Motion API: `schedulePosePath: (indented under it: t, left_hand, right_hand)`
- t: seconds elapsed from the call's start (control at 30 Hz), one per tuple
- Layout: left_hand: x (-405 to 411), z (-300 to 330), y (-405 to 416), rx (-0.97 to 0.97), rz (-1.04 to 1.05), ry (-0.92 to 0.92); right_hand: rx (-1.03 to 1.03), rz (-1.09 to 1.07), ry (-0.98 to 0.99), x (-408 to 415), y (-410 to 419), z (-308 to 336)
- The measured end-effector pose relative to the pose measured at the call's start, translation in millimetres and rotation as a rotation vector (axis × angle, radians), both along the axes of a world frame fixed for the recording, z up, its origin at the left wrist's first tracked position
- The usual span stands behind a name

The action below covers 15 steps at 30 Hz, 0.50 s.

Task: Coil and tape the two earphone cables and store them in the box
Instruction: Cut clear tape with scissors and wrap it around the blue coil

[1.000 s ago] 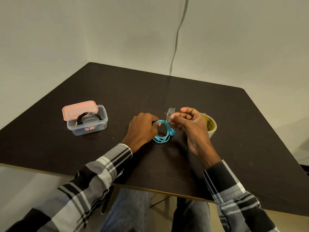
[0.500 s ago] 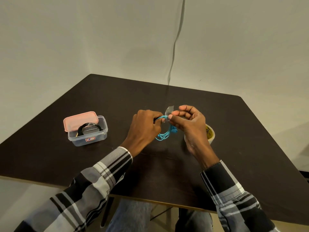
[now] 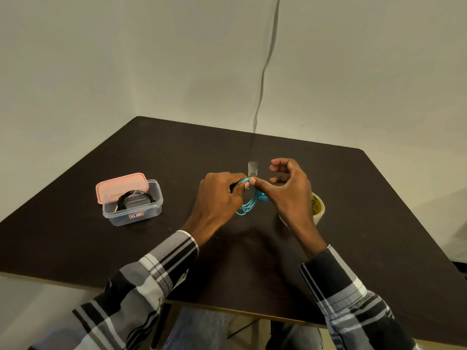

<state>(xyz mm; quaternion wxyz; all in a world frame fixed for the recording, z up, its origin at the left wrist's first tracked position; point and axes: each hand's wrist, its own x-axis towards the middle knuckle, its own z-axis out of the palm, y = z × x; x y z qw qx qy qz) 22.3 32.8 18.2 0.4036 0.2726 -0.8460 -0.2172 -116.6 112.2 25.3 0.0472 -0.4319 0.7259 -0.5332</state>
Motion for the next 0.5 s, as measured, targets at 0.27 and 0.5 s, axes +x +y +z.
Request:
schedulePosePath:
  t: [0.27,0.5]
  left_hand:
    - [-2.6,11.2,0.0,0.135,-0.064,0.129]
    - [2.4,19.8,-4.0,0.248,-0.152,0.081]
  right_hand:
    - [-0.018,0.303,-0.151,-5.2,4.8,10.1]
    - [-0.093,0.298,-0.064,-6.9,7.0,14.4]
